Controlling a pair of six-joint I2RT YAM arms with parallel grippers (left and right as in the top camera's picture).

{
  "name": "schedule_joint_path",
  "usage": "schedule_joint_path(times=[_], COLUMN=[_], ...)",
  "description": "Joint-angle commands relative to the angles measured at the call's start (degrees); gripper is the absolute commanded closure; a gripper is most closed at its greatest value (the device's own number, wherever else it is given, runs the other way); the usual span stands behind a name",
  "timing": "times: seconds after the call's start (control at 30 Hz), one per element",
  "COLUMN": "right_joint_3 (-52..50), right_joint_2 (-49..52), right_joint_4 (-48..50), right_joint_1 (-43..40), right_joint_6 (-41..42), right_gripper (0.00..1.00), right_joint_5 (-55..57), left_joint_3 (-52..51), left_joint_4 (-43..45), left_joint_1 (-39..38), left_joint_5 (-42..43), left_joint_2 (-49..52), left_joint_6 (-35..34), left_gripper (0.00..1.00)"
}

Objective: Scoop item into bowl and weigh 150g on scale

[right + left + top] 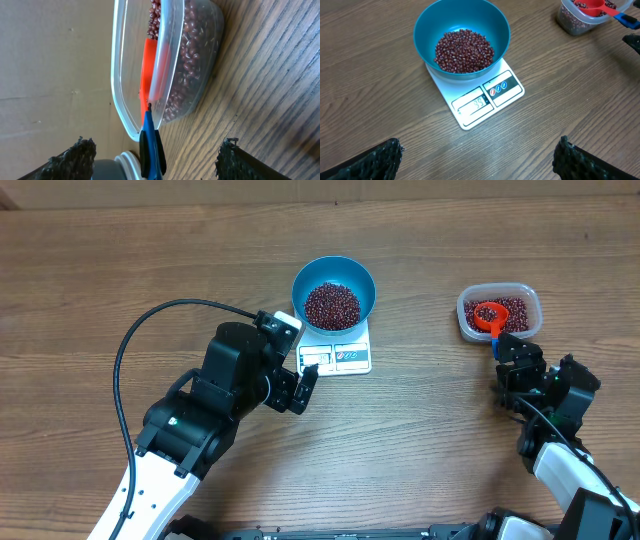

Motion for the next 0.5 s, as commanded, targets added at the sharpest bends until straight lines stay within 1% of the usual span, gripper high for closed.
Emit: schedule_joint_path(times=[0.0,0.1,0.2,0.27,0.37,0.47], right_joint_3=[-0.3,-0.3,-0.3,-0.3,-0.3,-0.3], right_joint_2=[0.4,0.4,0.4,0.5,0.5,0.5], right_joint_4=[0.9,2.4,2.8,2.8,2.8,2.8], right_joint_1=[0.3,0.3,0.3,0.3,0.3,0.4], right_joint_6=[1.4,3.0,3.6,3.8,3.8,3.7], right_gripper=[0.21,0.2,0.17,0.16,0.18,0.23], right_joint_5=[1.2,1.5,1.6,1.6,1.6,1.6], left_joint_3=[-0.1,-0.1,-0.1,-0.1,-0.1,-0.1], left_joint_4=[0.2,0.2,0.2,0.2,0.2,0.2], left_joint_1=[0.3,0.3,0.3,0.3,0.3,0.3], left_joint_5=[0.8,0.8,0.8,0.8,0.8,0.8], left_joint_2=[0.2,0.2,0.2,0.2,0.2,0.2], left_joint_6=[-0.5,-0.5,-0.5,-0.5,-0.5,-0.5], left_gripper=[0.01,0.0,0.0,0.0,0.01,0.01])
